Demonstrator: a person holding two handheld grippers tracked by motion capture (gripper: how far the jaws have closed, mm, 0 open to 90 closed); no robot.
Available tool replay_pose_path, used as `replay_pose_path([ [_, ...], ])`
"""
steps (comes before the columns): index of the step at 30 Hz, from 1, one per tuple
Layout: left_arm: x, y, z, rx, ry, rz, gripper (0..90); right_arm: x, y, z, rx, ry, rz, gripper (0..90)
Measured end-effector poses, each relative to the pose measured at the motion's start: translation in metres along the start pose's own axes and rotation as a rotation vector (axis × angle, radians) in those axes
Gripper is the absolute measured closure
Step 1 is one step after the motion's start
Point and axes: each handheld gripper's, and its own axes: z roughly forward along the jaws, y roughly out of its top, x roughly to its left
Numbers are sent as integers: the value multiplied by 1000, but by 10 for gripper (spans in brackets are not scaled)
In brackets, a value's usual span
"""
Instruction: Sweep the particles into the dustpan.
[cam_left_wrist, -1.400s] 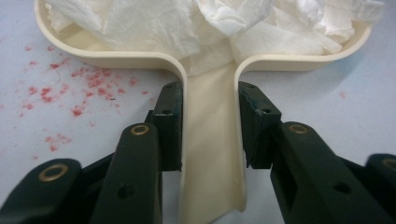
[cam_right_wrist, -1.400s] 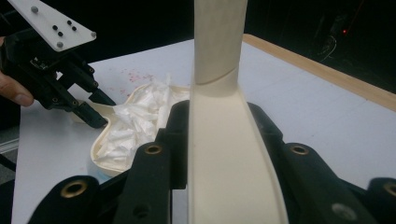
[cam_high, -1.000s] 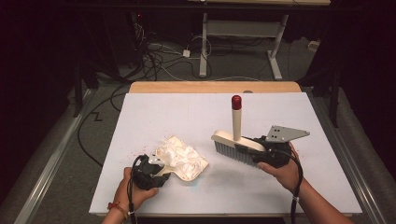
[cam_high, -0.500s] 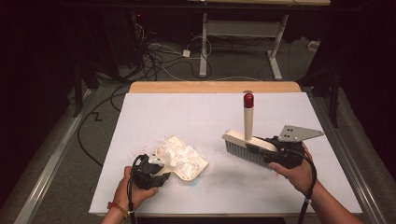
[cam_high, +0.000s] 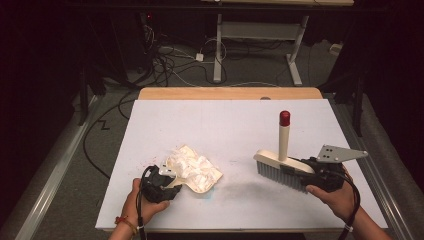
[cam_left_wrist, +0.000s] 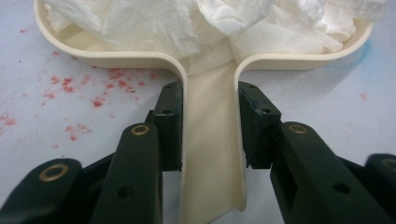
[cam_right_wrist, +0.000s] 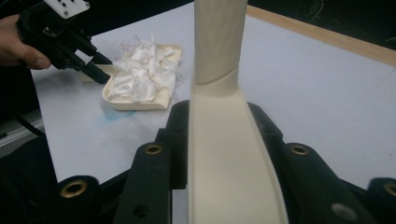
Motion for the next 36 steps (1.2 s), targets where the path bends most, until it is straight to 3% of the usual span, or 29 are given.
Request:
replay_pose_path([
  [8, 3, -1, 0, -9, 6, -22, 627, 0, -12, -13, 39, -9, -3, 679],
  [15, 8, -1, -1, -26, 33, -76, 627, -6, -22, -22, 50, -34, 22, 679],
  [36, 35, -13, -9, -57, 115, -216, 627, -20, -31, -27, 120, 0, 103, 679],
])
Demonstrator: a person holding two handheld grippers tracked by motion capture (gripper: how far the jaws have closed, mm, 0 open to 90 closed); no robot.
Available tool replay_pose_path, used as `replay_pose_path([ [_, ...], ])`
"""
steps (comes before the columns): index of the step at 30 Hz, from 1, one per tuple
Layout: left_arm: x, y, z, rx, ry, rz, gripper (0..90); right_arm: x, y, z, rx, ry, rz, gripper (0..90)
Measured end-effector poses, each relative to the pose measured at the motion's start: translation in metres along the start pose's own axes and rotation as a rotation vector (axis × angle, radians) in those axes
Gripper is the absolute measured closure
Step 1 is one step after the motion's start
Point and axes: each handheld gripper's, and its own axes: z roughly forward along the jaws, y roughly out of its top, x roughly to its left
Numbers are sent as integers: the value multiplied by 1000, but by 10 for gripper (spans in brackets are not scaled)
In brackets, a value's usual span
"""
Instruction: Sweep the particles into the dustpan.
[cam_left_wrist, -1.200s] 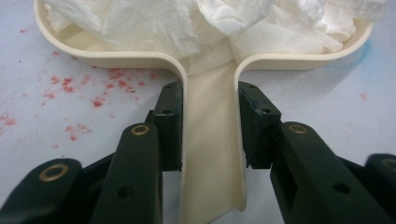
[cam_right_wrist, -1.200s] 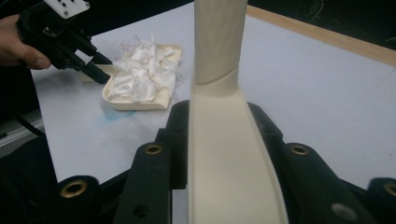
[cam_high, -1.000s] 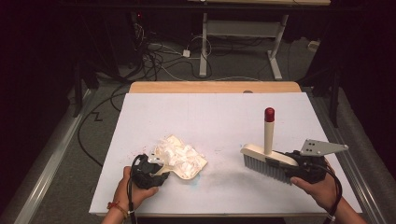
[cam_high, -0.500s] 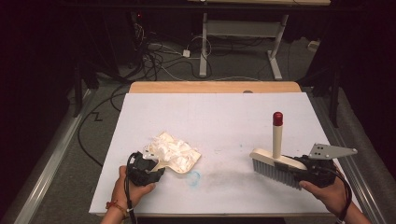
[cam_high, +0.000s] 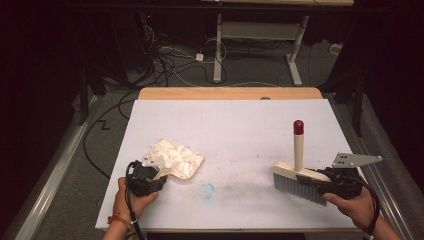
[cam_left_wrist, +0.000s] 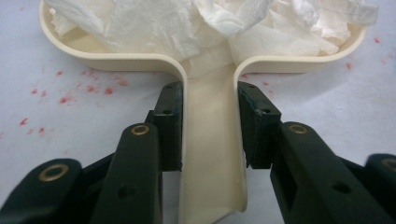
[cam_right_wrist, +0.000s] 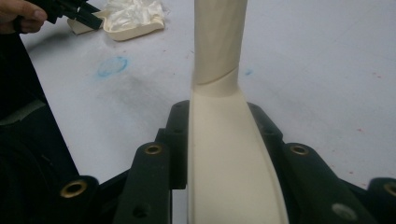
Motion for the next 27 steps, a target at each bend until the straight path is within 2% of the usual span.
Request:
replay_pose_path([
  [14, 16, -2, 0, -26, 41, -77, 625, -15, 5, 14, 24, -13, 49, 678],
  [24, 18, -2, 1, -34, 41, -111, 624, -23, 10, 26, 32, -20, 66, 679],
  [27, 17, -1, 2, -33, 46, -109, 624, -24, 11, 28, 37, -22, 68, 679],
])
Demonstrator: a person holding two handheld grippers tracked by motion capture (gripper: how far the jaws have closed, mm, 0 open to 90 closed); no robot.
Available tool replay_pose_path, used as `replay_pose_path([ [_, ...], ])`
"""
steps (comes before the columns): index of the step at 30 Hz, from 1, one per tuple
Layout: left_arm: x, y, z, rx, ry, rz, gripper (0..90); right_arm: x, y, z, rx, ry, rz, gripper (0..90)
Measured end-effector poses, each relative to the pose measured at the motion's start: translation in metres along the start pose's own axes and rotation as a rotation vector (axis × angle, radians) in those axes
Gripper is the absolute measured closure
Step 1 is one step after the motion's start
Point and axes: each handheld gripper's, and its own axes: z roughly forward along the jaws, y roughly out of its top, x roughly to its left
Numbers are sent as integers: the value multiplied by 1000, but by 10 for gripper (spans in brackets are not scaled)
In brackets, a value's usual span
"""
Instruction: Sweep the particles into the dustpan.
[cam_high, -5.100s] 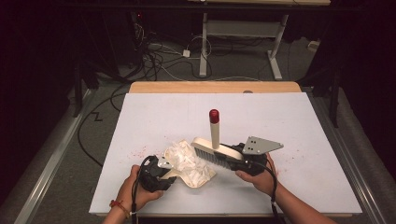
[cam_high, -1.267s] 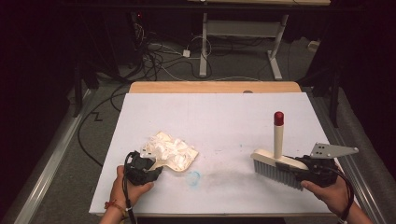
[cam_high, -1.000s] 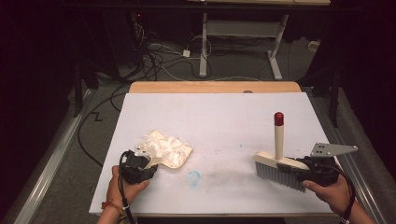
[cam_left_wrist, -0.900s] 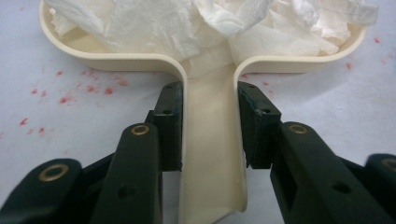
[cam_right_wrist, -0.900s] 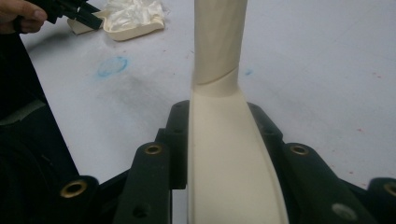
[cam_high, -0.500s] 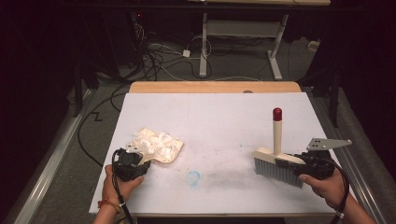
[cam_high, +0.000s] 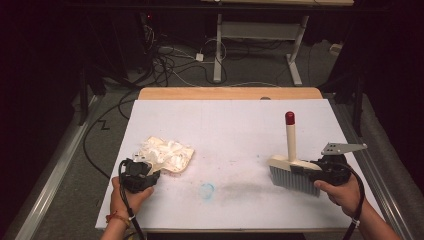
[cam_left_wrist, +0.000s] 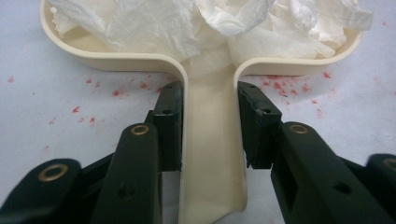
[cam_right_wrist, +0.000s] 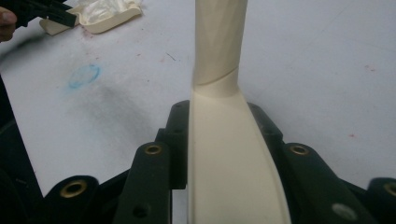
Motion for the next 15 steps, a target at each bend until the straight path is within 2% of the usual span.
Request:
replay_pose_path([
  [10, -6, -1, -3, 1, 11, -20, 620, -3, 9, 13, 16, -9, 4, 679],
  [13, -9, 0, -4, 10, -9, -17, 609, -4, 10, 15, 14, -8, 8, 678],
  [15, -13, 1, -5, 8, -2, -5, 603, -5, 10, 17, 15, -6, 19, 678],
])
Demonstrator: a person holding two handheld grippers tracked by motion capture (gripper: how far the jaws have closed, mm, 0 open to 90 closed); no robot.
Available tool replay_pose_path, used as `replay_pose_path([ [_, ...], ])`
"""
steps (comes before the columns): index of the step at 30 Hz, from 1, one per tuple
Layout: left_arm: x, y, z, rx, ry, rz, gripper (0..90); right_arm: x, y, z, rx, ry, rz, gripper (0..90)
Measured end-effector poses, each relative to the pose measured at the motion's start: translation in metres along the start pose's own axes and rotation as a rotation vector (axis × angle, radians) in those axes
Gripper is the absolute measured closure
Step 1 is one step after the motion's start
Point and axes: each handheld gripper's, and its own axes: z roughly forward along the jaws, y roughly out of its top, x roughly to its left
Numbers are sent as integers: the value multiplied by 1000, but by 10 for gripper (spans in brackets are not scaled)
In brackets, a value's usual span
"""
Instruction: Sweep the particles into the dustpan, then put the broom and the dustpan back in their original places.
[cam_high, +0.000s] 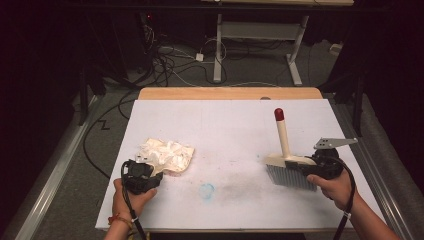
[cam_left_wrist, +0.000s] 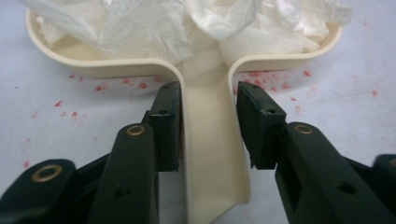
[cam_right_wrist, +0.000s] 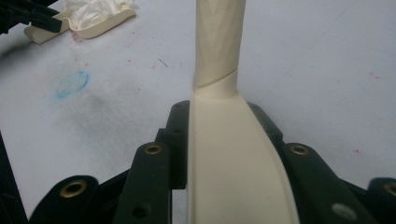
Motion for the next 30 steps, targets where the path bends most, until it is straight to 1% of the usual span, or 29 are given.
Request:
replay_pose_path([
  [2, -2, 0, -1, -1, -15, 9, 587, -1, 0, 1, -1, 0, 5, 678],
  [5, -6, -1, -2, 2, -24, 22, 580, -4, 1, 3, -4, 5, 17, 678],
  [8, -8, -1, -5, -9, -24, 31, 570, -6, 1, 5, -10, 2, 30, 678],
  [9, -8, -1, -6, -18, -21, 33, 542, -7, 1, 5, -12, 2, 34, 677],
  [10, -9, -1, -8, -30, -25, 47, 500, -8, 1, 5, -13, 0, 40, 677],
  [11, -9, -2, -10, -38, -35, 70, 458, -8, 1, 6, -17, -1, 44, 677],
  [12, -11, -2, -13, -53, -36, 88, 431, -9, 1, 6, -20, -2, 48, 677],
  [13, -12, -2, -16, -78, -41, 109, 409, -9, 1, 7, -24, -5, 53, 676],
  [14, -14, -3, -19, -107, -48, 135, 372, -10, 1, 7, -27, -9, 56, 675],
  [15, -16, -4, -23, -138, -47, 153, 339, -11, 1, 8, -30, -13, 64, 674],
  [16, -18, -4, -26, -170, -48, 173, 284, -12, 1, 9, -35, -20, 74, 673],
  [18, -22, -5, -30, -215, -33, 210, 246, -14, 2, 12, -31, -33, 101, 669],
  [20, -25, -6, -32, -237, -27, 235, 217, -16, 3, 14, -38, -37, 107, 667],
  [22, -26, -6, -32, -248, -21, 250, 216, -17, 3, 15, -44, -37, 116, 665],
  [26, -28, -8, -29, -235, -17, 260, 216, -20, 3, 16, -59, -40, 142, 654],
  [27, -28, -8, -28, -230, -24, 260, 216, -20, 2, 16, -64, -40, 152, 652],
  [28, -29, -9, -26, -222, -29, 263, 216, -21, 2, 16, -67, -41, 158, 647],
  [30, -31, -10, -24, -216, -25, 276, 216, -22, 2, 16, -71, -44, 165, 645],
])
